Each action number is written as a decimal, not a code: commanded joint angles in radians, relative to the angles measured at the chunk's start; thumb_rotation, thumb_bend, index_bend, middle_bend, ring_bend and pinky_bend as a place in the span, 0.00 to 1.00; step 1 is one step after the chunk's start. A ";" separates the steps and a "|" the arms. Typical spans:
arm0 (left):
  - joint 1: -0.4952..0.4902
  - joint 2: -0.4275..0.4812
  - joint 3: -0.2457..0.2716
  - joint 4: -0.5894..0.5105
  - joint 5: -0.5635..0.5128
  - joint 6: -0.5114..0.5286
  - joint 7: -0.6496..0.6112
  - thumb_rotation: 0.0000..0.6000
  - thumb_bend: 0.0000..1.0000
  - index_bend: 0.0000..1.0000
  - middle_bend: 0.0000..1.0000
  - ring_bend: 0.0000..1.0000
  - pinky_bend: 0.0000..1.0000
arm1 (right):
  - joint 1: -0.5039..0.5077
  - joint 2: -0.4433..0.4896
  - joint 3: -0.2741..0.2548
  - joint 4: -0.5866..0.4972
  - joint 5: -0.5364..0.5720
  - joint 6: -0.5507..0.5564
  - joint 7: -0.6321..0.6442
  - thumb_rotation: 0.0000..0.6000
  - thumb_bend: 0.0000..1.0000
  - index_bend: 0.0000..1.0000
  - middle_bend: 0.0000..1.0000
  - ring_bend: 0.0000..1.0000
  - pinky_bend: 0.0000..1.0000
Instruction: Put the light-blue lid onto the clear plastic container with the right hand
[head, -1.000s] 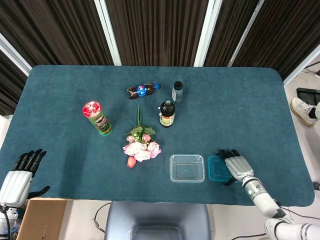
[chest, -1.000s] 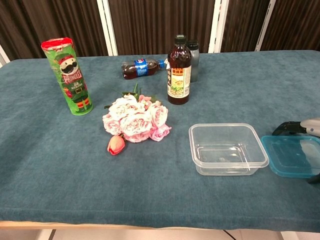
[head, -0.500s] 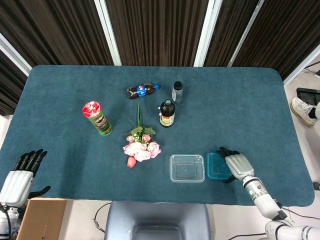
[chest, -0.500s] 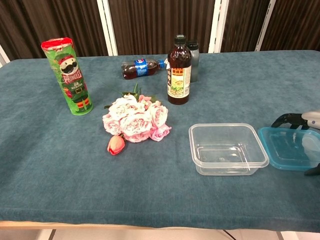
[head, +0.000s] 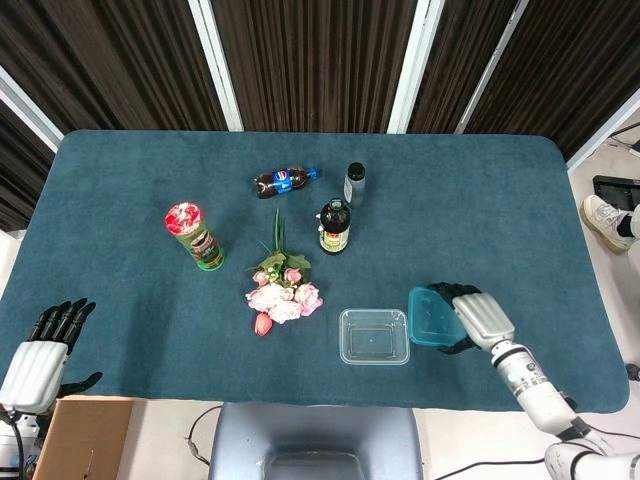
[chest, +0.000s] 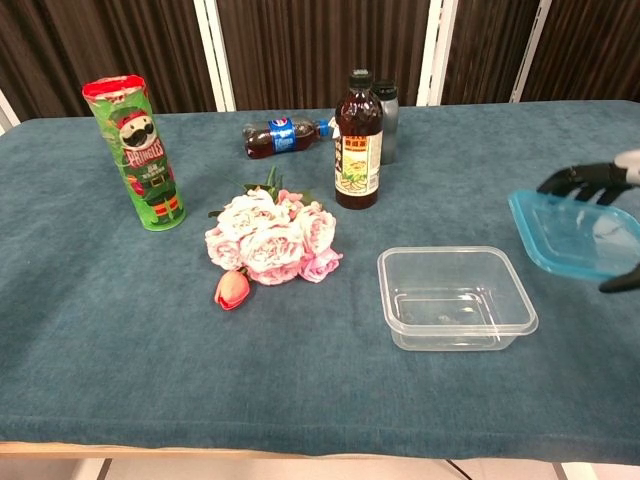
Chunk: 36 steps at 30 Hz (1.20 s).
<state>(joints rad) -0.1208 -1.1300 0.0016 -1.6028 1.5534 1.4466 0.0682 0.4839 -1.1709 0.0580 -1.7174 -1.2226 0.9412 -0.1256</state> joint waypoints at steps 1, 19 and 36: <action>-0.001 0.000 0.000 0.000 -0.001 -0.002 -0.001 1.00 0.44 0.00 0.04 0.04 0.10 | 0.021 0.047 0.036 -0.092 -0.016 -0.012 0.056 1.00 0.25 0.98 0.72 0.64 0.55; 0.006 0.011 0.004 0.005 0.008 0.012 -0.029 1.00 0.44 0.00 0.04 0.04 0.09 | 0.152 -0.110 0.046 -0.213 0.253 -0.008 -0.230 1.00 0.25 0.98 0.72 0.65 0.57; 0.003 0.010 0.006 0.003 0.014 0.007 -0.025 1.00 0.44 0.00 0.04 0.04 0.10 | 0.149 -0.152 -0.017 -0.201 0.265 0.044 -0.295 1.00 0.25 0.98 0.72 0.64 0.57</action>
<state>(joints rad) -0.1181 -1.1200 0.0082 -1.5993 1.5675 1.4534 0.0433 0.6333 -1.3203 0.0427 -1.9205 -0.9585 0.9846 -0.4184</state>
